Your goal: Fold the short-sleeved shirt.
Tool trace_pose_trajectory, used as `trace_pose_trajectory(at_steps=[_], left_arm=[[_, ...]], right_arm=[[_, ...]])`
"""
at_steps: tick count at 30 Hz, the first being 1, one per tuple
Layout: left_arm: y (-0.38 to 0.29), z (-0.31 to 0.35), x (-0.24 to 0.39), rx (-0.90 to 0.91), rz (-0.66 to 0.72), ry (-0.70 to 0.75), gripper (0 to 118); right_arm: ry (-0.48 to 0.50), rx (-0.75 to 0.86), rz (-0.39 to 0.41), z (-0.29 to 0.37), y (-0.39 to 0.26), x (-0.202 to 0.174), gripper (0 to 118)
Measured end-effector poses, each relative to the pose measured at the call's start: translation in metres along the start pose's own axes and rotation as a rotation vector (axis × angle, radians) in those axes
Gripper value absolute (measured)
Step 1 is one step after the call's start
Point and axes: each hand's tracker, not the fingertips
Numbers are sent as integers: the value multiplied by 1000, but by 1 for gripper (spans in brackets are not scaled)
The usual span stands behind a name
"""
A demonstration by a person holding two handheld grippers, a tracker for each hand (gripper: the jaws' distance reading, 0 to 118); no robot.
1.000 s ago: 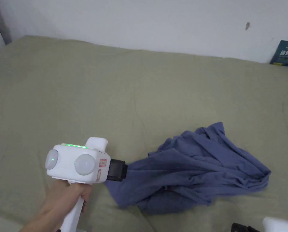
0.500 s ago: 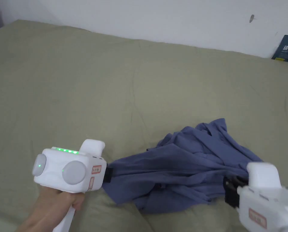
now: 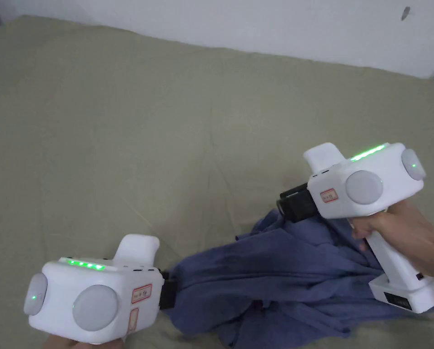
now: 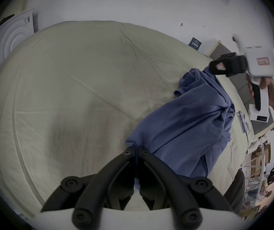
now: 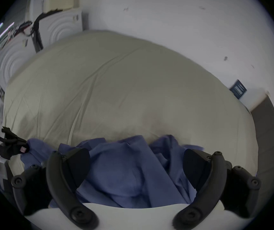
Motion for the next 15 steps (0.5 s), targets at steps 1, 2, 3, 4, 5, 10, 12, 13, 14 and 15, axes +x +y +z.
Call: trace_pose_trajectory(at_steps=[1, 2, 3, 4, 5, 10, 12, 13, 14, 15], left_arm=[[0, 1, 1, 0, 1, -2, 2], [0, 1, 1, 0, 3, -3, 2], [0, 2, 0, 2, 8, -7, 2], [1, 1, -2, 2, 10, -10, 2], [1, 0, -4, 2, 13, -10, 2], [1, -1, -2, -8, 14, -11, 2], [1, 2, -2, -8, 16, -14, 2], [2, 4, -2, -26, 12, -21, 2], [1, 10, -1, -13, 13, -14, 2], [2, 17, -1, -3, 8, -14, 2]], right_arm=[[-11, -19, 13, -5, 7, -8, 113], [-16, -45, 23, -10, 11, -13, 113], [-1, -72, 40, -17, 12, -17, 113], [15, -111, 64, -23, 12, -21, 112], [18, -148, 87, -33, 10, -25, 110], [42, -123, 57, -20, -7, -41, 6], [39, -94, 28, -3, -12, -38, 5], [51, -87, -14, 0, -11, -25, 5], [21, -61, -30, 13, -10, -17, 5], [-2, -38, -53, 26, -10, -9, 5]])
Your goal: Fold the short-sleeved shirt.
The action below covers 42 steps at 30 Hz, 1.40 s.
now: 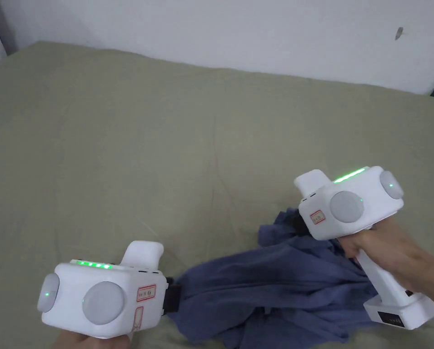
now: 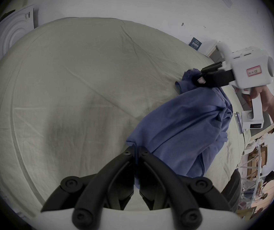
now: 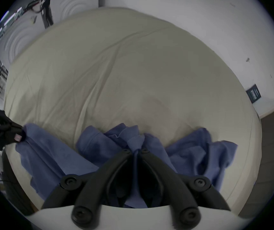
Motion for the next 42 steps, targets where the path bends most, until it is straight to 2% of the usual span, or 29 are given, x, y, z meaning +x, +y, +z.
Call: trace_pose_trajectory(at_steps=[2, 4, 9, 15, 17, 20, 23, 26, 30, 36, 42], left_arm=[[11, 20, 0, 43, 26, 7, 2], [19, 40, 0, 77, 52, 6, 2], [45, 95, 12, 194, -3, 88, 2], [88, 177, 32, 344, -49, 196, 2], [108, 209, 40, 428, -45, 221, 2], [131, 262, 62, 524, -46, 202, 2], [142, 306, 89, 625, -83, 228, 2], [161, 344, 105, 684, -122, 256, 2], [178, 377, 119, 744, -149, 319, 2], [210, 393, 126, 771, -133, 332, 2], [255, 382, 129, 761, -120, 354, 2]], right_arm=[[2, 45, -75, 29, 0, 23, 5], [-36, 97, -126, 63, -1, 46, 5], [-130, 231, -213, 165, -21, 91, 5], [-231, 400, -305, 293, -66, 123, 6], [-252, 452, -357, 326, -78, 132, 5], [-203, 554, -425, 368, -91, 149, 5], [-208, 615, -445, 412, -96, 147, 5], [-243, 670, -424, 444, -93, 144, 6], [-235, 713, -422, 475, -87, 141, 6], [-248, 758, -427, 492, -63, 144, 6], [-249, 767, -460, 488, -27, 166, 6]])
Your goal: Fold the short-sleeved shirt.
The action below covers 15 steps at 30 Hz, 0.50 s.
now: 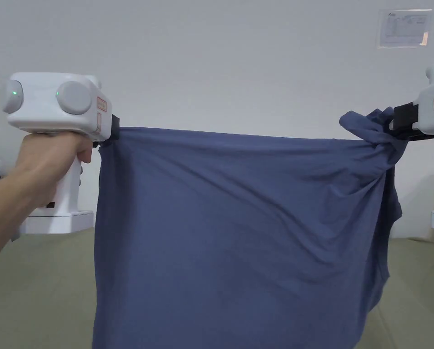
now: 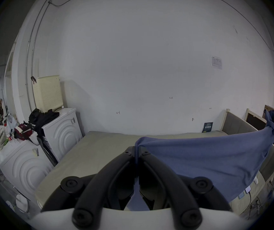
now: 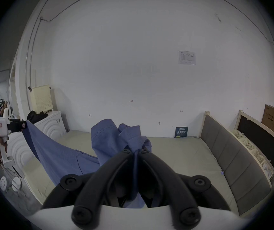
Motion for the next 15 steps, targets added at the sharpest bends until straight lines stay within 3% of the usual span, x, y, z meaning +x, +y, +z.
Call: trace_pose_trajectory(at_steps=[15], left_arm=[[72, -133, 51, 1, -6, 31, 2]], right_arm=[[-72, 43, -15, -140, 94, 15, 6]])
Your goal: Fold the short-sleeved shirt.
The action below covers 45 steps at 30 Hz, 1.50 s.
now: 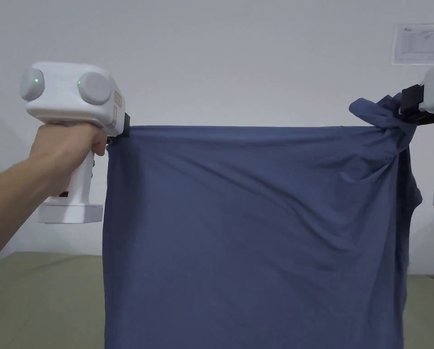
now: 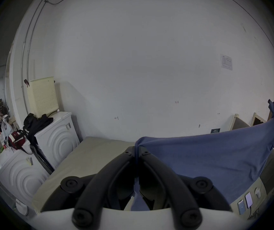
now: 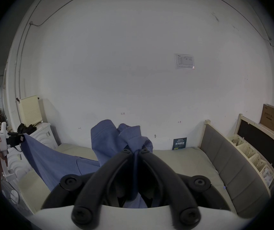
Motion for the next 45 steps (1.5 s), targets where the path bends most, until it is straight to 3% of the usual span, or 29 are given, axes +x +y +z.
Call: trace_pose_trajectory(at_steps=[7, 13, 18, 22, 25, 28, 29, 32, 36, 45], left_arm=[[12, -68, 21, 13, 2, 15, 2], [-11, -128, 40, -8, -12, 55, 2], [-82, -174, 47, -109, -37, 37, 2], [-185, -188, 43, -239, -59, -5, 2], [-269, -176, 36, -300, -103, -22, 2], [-348, -140, 26, -399, -145, -55, 2], [-372, -123, 21, -406, -151, -49, 2], [-426, -85, 5, -479, -147, -63, 2], [-474, -31, -17, -600, -96, -89, 2], [-523, 90, -66, -662, -7, -96, 2]], right_arm=[[-33, -2, 69, -72, 9, 0, 6], [-55, 11, 47, -126, -12, 0, 6], [-13, -81, 74, -151, -86, 5, 6], [34, -204, 94, -148, -193, 10, 6], [63, -286, 97, -128, -283, 19, 6], [90, -353, -11, -95, -364, 28, 6], [59, -400, -18, -83, -389, 32, 6], [90, -446, -76, -30, -443, 35, 5], [109, -499, -65, 45, -495, 32, 6], [133, -603, -98, 184, -543, 24, 6]])
